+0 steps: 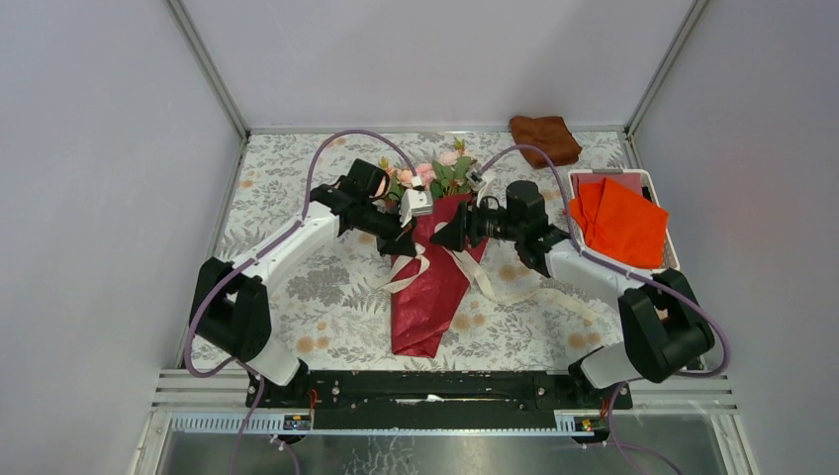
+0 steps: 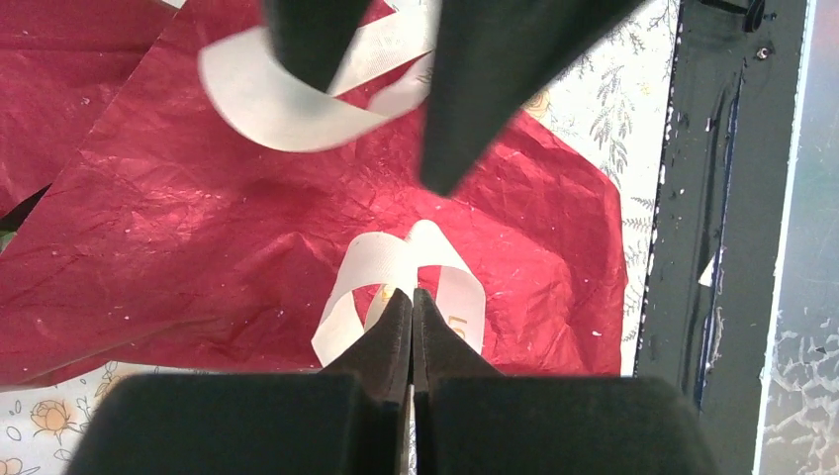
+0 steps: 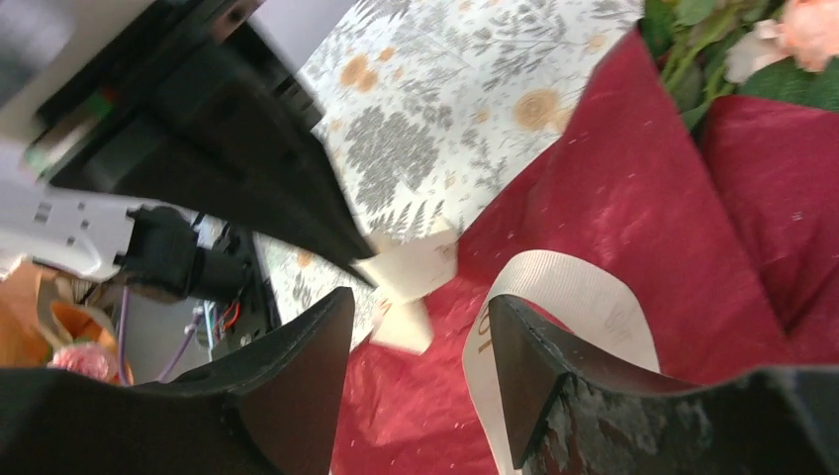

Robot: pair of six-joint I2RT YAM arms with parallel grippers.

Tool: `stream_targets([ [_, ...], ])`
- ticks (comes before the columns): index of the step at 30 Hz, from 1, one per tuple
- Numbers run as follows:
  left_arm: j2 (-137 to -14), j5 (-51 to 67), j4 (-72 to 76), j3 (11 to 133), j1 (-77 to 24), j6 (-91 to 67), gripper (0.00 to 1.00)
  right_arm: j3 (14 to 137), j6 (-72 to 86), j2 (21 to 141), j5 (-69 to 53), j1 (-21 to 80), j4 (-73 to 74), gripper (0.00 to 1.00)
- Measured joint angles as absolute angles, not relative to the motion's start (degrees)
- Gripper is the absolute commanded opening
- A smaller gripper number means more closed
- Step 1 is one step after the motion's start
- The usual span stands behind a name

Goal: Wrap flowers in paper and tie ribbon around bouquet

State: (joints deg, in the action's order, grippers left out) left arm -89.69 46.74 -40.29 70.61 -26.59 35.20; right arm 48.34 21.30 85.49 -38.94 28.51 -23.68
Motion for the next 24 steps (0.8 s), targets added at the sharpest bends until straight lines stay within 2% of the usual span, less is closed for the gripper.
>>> stream_targets([
  [3, -90.0, 46.8, -39.4, 71.0, -26.6, 34.4, 0.00, 44.8, 20.5, 82.3, -41.3, 28.9, -25.7, 0.61],
  [9, -90.0, 47.2, -38.0, 71.3, -26.5, 32.8, 0.00, 44.2, 20.4, 84.4, -42.8, 29.3, -26.4, 0.62],
  [17, -89.8, 47.1, -35.9, 71.3, -25.5, 31.0, 0.00, 48.9, 14.9, 85.8, -35.3, 33.6, -16.9, 0.64],
  [24, -89.8, 47.2, -35.5, 71.2, -24.6, 29.9, 0.00, 45.7, 15.7, 83.0, -34.6, 34.0, -21.5, 0.62],
])
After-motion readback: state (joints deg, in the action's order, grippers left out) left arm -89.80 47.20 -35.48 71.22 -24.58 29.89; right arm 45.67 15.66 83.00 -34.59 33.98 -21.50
